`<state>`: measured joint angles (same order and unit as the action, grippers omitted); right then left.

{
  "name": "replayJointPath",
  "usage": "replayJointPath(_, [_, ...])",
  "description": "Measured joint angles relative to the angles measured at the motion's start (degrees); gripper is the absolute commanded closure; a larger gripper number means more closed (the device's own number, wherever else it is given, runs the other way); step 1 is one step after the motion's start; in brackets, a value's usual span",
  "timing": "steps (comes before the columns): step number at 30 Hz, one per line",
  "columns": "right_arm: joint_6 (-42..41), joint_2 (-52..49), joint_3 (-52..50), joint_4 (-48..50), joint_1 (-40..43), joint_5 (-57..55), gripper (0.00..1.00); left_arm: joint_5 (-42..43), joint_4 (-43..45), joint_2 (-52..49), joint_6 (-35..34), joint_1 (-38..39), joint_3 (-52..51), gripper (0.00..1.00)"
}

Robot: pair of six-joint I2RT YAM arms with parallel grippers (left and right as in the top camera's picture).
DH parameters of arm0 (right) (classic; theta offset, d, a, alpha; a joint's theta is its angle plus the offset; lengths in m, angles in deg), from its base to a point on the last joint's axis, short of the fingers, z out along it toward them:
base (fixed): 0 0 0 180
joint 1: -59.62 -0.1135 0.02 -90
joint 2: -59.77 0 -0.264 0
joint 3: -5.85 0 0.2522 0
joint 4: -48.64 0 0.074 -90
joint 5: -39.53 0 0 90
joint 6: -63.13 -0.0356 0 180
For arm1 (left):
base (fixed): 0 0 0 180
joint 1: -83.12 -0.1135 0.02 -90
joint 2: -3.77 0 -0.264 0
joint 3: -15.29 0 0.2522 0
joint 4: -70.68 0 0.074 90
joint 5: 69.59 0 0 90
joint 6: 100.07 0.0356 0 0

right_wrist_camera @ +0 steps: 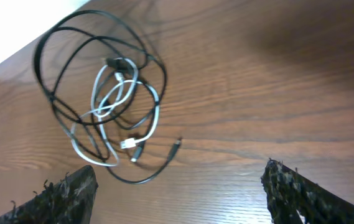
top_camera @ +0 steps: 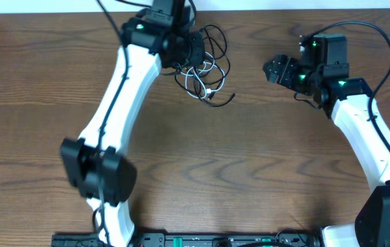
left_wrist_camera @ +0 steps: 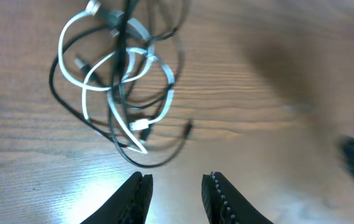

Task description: Untangle cables

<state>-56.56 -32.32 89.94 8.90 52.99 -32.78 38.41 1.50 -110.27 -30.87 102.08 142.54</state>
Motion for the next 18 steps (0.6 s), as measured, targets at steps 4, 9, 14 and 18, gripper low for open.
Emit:
replayJointPath(4, [0.7,0.0,0.0,-0.7,0.5,-0.6,0.18,-3.7,2.1,-4.7,-3.2,0.2,-0.4,0.67])
replayJointPath(9, [1.5,0.0,0.0,-0.8,0.5,-1.1,0.18,-6.2,7.4,-7.9,-5.0,0.3,-0.4,0.67])
replayJointPath(14, [1.7,0.0,0.0,-0.8,0.5,-1.6,0.17,-6.9,9.9,-11.4,-5.6,0.3,-0.4,0.71])
replayJointPath(18, [1.9,0.0,0.0,-0.8,0.5,-2.0,0.17,-7.3,9.7,-14.1,-6.1,0.3,-0.4,0.78])
